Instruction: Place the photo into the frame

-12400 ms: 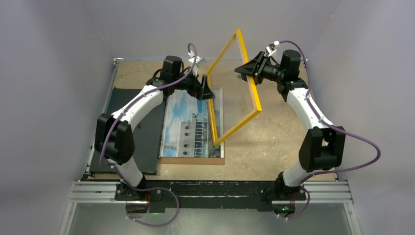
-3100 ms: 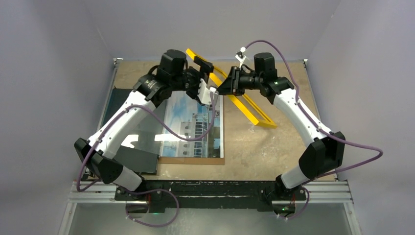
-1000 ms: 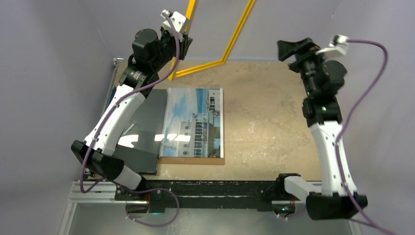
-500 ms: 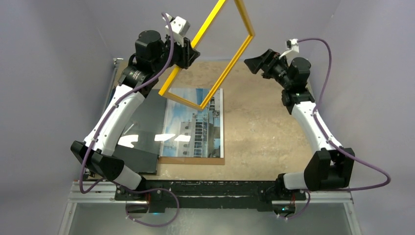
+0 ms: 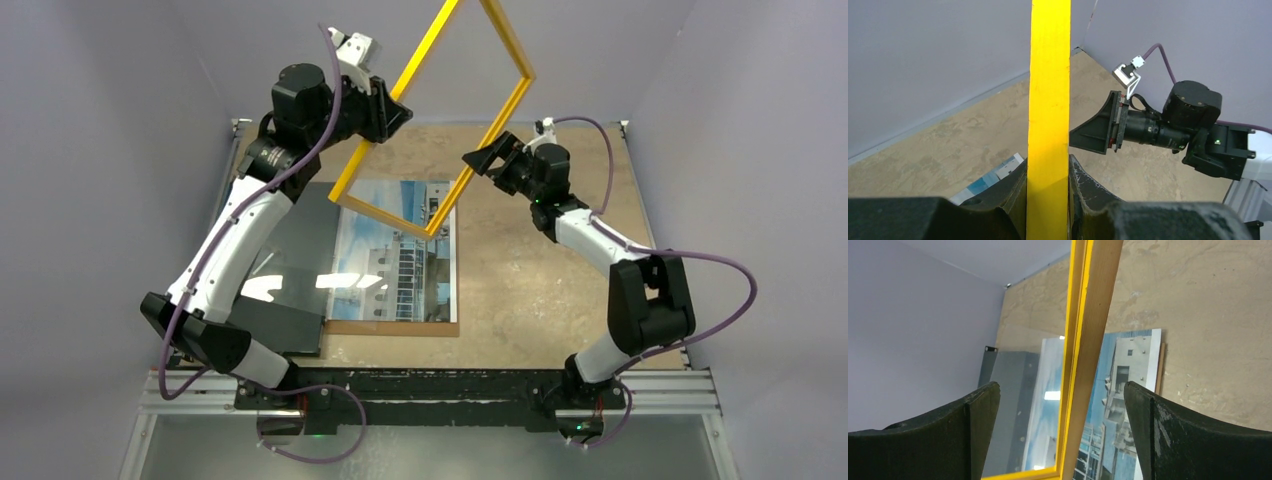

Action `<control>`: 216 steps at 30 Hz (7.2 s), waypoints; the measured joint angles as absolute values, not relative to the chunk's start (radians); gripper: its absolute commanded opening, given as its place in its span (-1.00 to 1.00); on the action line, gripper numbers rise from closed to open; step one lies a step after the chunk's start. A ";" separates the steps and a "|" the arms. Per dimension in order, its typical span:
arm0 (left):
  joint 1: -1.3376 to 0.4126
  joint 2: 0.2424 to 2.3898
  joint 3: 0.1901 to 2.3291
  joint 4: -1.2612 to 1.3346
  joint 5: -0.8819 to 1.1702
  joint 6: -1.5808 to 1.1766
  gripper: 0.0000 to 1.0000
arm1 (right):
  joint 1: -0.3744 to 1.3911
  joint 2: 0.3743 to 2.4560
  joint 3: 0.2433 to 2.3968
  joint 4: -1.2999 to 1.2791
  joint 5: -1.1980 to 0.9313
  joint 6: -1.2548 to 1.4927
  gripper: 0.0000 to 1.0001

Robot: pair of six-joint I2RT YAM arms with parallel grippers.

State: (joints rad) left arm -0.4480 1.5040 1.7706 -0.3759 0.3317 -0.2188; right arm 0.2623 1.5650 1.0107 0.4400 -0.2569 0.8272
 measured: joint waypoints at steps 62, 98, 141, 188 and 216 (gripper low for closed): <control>-0.385 1.540 1.322 -0.452 0.309 0.099 0.73 | 0.098 1.564 1.157 -0.556 0.101 0.275 -1.00; -0.069 1.665 1.643 -0.700 0.092 0.367 0.99 | 0.308 1.490 1.313 -0.089 -0.051 0.527 0.98; 0.275 2.141 1.836 -1.135 0.474 0.493 -0.05 | 0.667 1.991 1.301 0.120 -0.239 0.723 0.98; 0.276 2.021 1.864 -1.208 0.792 0.384 -1.00 | 0.669 2.032 1.307 0.196 -0.356 0.775 0.98; 0.306 1.756 1.864 -1.114 0.722 0.217 -1.00 | 0.683 2.114 1.213 0.580 -0.448 0.970 0.98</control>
State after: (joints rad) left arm 0.3061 1.7557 1.8637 -1.1145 0.7216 0.2169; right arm 0.6834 2.1136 1.2125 0.5797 -0.4477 0.9703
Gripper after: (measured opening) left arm 0.004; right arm 0.987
